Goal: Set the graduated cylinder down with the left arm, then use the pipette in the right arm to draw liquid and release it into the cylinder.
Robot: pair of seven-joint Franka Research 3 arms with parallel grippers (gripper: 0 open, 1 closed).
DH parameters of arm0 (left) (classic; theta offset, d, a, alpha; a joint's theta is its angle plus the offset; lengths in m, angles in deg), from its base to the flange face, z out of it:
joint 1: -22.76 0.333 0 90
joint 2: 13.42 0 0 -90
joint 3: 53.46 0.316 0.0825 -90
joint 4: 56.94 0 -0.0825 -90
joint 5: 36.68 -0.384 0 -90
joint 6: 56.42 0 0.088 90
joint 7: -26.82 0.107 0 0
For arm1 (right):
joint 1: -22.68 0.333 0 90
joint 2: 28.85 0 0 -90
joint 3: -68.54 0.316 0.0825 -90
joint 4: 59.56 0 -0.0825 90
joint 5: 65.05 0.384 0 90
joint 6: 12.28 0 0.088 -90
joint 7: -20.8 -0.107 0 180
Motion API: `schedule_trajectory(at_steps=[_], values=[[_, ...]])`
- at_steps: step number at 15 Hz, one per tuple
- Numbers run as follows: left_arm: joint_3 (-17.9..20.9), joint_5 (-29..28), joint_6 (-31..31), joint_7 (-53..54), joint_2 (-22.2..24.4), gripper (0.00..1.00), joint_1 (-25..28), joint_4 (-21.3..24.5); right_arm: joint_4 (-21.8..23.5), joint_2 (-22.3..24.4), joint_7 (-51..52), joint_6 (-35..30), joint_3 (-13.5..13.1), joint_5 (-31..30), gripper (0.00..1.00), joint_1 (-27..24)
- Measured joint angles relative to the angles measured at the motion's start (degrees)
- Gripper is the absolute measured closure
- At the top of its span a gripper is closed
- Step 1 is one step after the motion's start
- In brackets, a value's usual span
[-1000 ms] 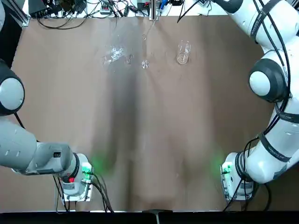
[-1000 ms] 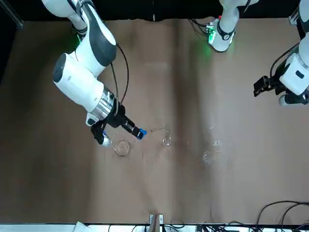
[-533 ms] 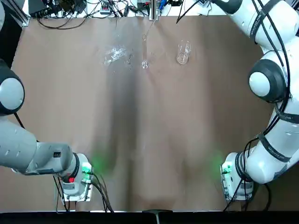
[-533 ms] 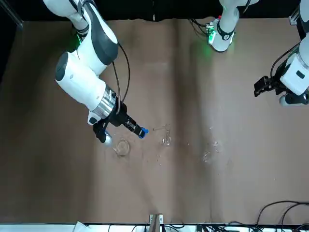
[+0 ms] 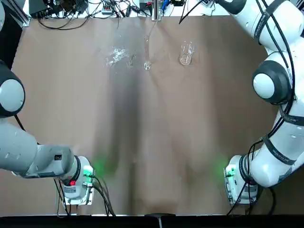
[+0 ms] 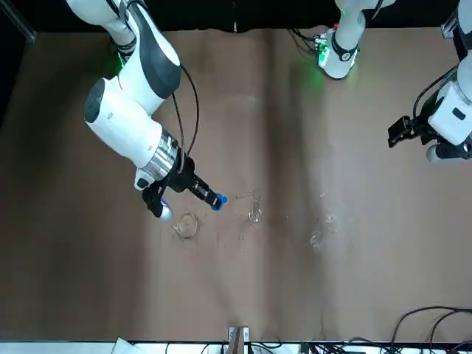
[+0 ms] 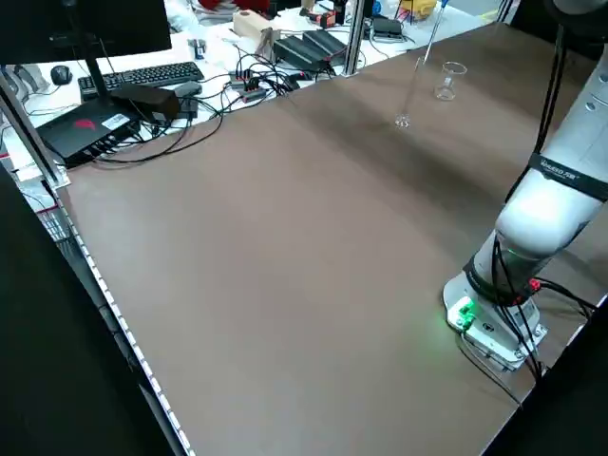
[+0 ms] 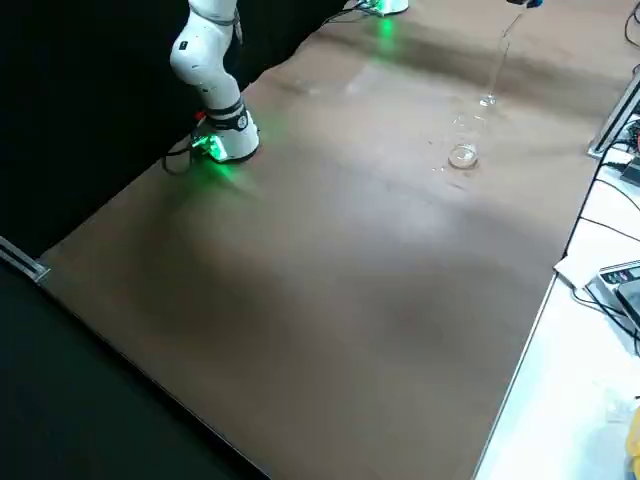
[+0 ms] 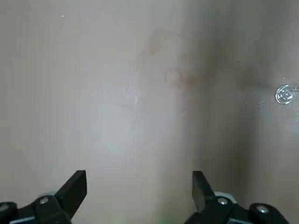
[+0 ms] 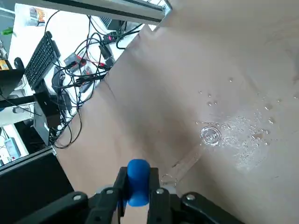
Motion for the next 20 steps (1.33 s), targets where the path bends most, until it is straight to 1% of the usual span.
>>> schedule_trajectory(at_steps=[20], values=[[0.0,0.0,0.0,0.0,0.0,0.00,0.0,0.0,0.0,0.1,0.0,0.0,0.0,-0.7,0.85,0.7]])
